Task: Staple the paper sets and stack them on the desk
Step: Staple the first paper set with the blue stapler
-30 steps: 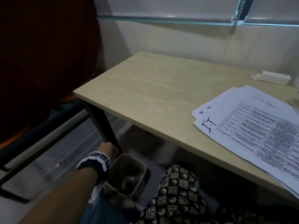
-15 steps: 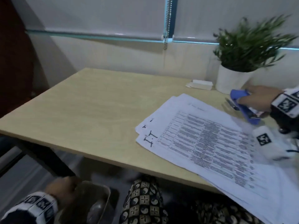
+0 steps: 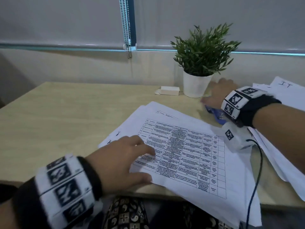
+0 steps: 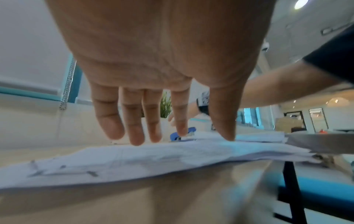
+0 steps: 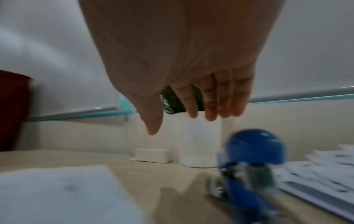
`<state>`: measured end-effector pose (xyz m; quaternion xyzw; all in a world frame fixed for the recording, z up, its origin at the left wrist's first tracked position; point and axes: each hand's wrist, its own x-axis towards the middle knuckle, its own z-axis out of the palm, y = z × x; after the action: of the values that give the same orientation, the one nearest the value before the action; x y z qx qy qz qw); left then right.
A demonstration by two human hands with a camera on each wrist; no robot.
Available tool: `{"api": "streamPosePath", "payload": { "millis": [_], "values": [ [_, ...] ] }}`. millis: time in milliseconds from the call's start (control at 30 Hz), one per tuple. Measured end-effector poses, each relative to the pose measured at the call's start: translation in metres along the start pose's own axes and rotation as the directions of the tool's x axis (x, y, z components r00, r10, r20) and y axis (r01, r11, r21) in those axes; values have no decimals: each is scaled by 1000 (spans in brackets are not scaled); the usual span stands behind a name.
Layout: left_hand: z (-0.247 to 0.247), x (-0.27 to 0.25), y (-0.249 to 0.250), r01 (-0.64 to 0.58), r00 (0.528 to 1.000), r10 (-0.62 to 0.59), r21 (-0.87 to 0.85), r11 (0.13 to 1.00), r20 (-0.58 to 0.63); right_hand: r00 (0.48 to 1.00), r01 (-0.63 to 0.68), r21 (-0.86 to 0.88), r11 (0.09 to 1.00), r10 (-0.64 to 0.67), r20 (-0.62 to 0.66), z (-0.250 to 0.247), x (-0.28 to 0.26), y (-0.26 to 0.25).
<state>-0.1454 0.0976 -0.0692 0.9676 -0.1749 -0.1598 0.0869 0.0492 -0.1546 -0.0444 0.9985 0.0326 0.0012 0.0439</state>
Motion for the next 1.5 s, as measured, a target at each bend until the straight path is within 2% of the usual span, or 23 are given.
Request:
{"api": "streamPosePath", "payload": {
  "millis": [33, 100, 200, 267, 467, 567, 633, 700, 733, 767, 800, 867, 900, 933, 967, 1033, 1100, 1167, 1200, 1267, 1300, 1367, 1500],
  "values": [
    [0, 13, -4, 0, 1000, 0, 60, 998, 2, 997, 69, -4, 998, -68, 30, 0, -1, -5],
    [1, 31, -15, 57, 996, -61, 77, 995, 57, 968, 184, 18, 983, -184, 170, 4, -9, -18],
    [0, 44, -27, 81, 992, -84, 38, 996, 91, 916, 209, -19, 978, -189, 354, 21, -19, -28],
    [-1, 50, -29, 82, 993, -84, 38, 996, 80, 909, 201, -47, 979, -168, 382, 29, -21, -30],
    [0, 62, -29, 101, 993, -106, 76, 992, 55, 913, 129, 83, 988, -151, 379, 24, -32, -48],
    [-3, 64, -30, 193, 981, -194, 102, 976, 0, 933, 114, 145, 983, -155, 325, 11, -41, -52],
    [-9, 65, -38, 343, 930, -337, 17, 939, -146, 958, 97, 285, 954, -168, 235, -2, -42, -47],
    [-24, 64, -46, 435, 809, -504, -269, 859, -302, 981, 124, 479, 869, -181, 75, -17, -41, -38],
    [-34, 64, -49, 432, 736, -589, -438, 788, -333, 984, 150, 601, 785, -175, -16, -24, -40, -32],
    [-45, 65, -53, 391, 678, -659, -600, 698, -325, 983, 180, 712, 678, -155, -101, -32, -41, -28],
    [-58, 67, -56, 293, 653, -695, -746, 598, -301, 978, 207, 798, 566, -126, -164, -38, -40, -25],
    [-84, 71, -55, -19, 686, -668, -926, 378, -287, 953, 303, 869, 391, -113, -281, -50, -40, -23],
    [-97, 72, -51, -145, 708, -631, -939, 311, -318, 938, 345, 880, 327, -117, -325, -54, -41, -23],
    [-108, 72, -47, -242, 713, -590, -922, 301, -380, 926, 377, 886, 271, -112, -360, -58, -42, -24],
    [-122, 71, -40, -352, 693, -541, -878, 324, -477, 915, 403, 884, 238, -111, -387, -64, -43, -24],
    [-134, 72, -30, -502, 605, -492, -780, 374, -626, 909, 417, 885, 208, -116, -401, -65, -50, -28],
    [-135, 73, -29, -536, 540, -490, -728, 426, -684, 912, 410, 892, 189, -85, -401, -61, -54, -28],
    [-126, 76, -30, -522, 542, -492, -732, 438, -681, 923, 379, 909, 174, 0, -385, -54, -56, -26],
    [-120, 79, -32, -495, 562, -491, -746, 445, -666, 924, 370, 914, 165, 36, -380, -49, -55, -25],
    [-109, 82, -32, -447, 573, -504, -762, 468, -646, 932, 340, 913, 227, 47, -359, -36, -54, -27],
    [-106, 83, -31, -431, 567, -504, -756, 493, -652, 937, 323, 904, 281, 36, -346, -32, -54, -30],
    [-108, 83, -27, -411, 544, -508, -740, 533, -668, 941, 303, 901, 312, 54, -335, -35, -57, -35],
    [-129, 75, -20, -431, 505, -494, -703, 566, -708, 891, 386, 906, 173, 183, -415, -62, -55, -36]
  ]
}}
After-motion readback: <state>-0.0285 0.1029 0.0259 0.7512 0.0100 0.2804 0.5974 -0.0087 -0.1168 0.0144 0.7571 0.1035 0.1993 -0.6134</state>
